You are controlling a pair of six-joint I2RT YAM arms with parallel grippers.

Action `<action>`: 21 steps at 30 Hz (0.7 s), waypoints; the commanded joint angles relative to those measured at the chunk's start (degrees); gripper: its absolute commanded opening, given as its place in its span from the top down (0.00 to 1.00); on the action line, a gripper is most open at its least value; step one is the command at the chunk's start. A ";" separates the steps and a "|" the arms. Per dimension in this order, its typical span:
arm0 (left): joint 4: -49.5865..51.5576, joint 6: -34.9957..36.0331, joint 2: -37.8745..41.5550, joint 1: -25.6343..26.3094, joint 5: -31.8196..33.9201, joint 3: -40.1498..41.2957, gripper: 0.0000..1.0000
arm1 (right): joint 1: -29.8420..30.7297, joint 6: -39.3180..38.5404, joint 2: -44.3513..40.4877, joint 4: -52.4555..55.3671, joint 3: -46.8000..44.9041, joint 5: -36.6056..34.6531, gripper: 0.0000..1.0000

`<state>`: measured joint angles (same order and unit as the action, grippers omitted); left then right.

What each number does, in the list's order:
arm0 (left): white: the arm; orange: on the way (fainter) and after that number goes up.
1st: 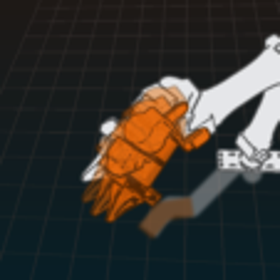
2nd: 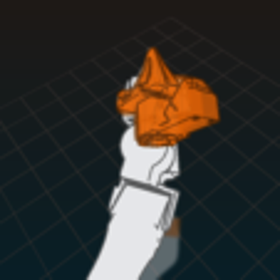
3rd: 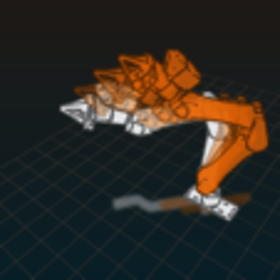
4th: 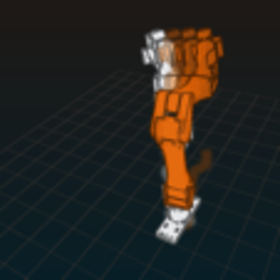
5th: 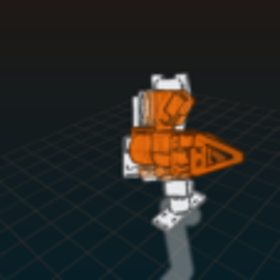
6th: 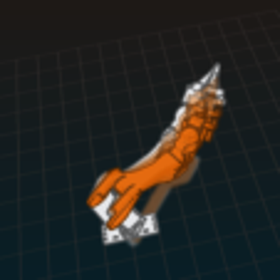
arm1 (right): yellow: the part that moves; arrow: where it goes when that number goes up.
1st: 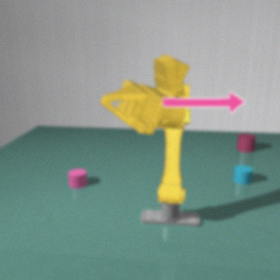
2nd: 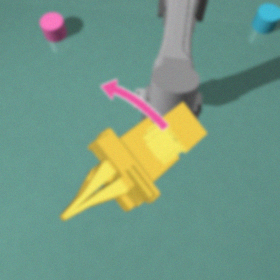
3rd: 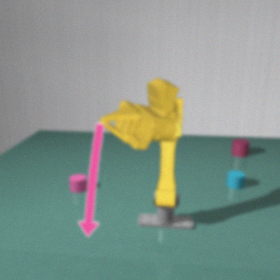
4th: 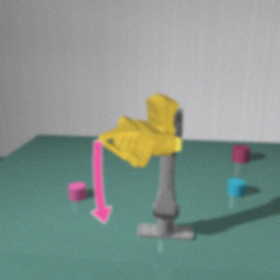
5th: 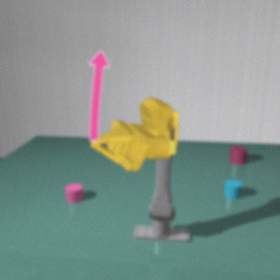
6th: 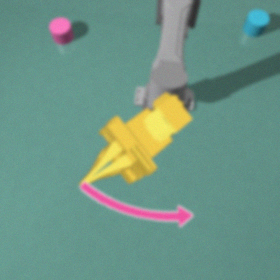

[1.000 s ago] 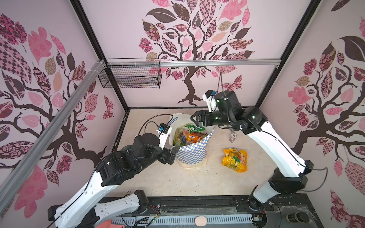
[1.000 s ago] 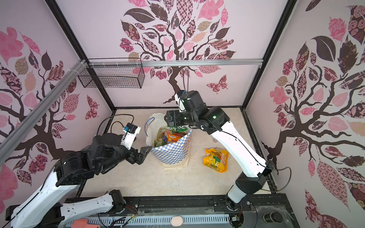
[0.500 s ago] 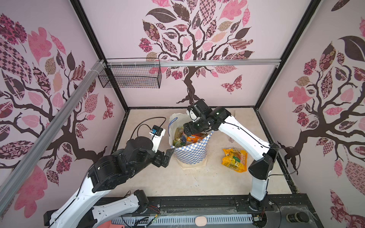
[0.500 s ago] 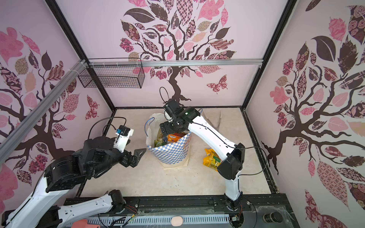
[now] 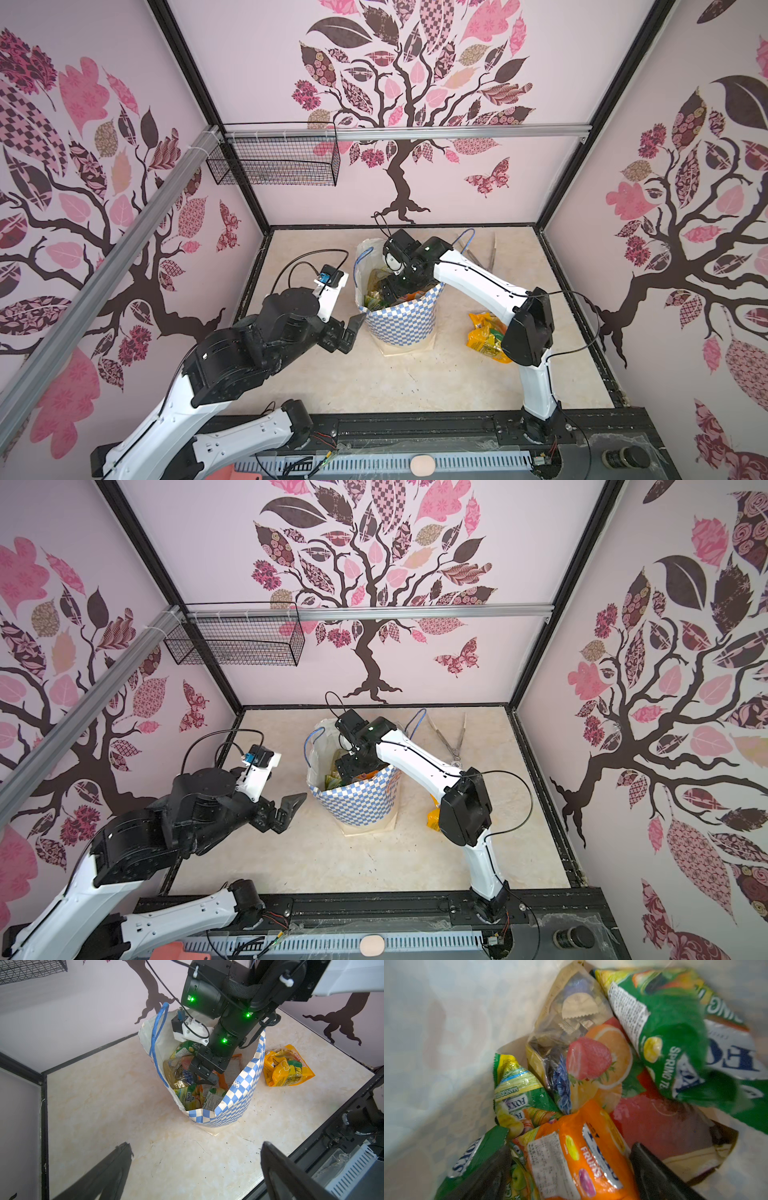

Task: Take the snacks out of the paper bag
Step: Pick up the snack from the paper bag.

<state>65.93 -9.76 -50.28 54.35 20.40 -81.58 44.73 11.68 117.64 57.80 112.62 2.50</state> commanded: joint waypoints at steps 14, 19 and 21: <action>-3.59 -0.87 -0.02 -0.19 -1.87 1.78 0.01 | 0.20 0.46 5.16 -9.85 -12.81 -1.45 0.08; -4.52 -1.53 0.09 -0.20 -3.09 2.14 0.01 | 0.19 1.01 5.45 -10.09 -13.78 0.20 0.26; -4.91 -1.58 0.19 -0.21 -3.14 2.29 0.01 | 0.19 1.21 4.15 -10.67 -14.50 -0.07 0.34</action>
<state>62.89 -10.68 -50.65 54.35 18.04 -80.55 44.73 12.05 117.62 46.41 101.54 0.19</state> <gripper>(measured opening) 0.986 0.688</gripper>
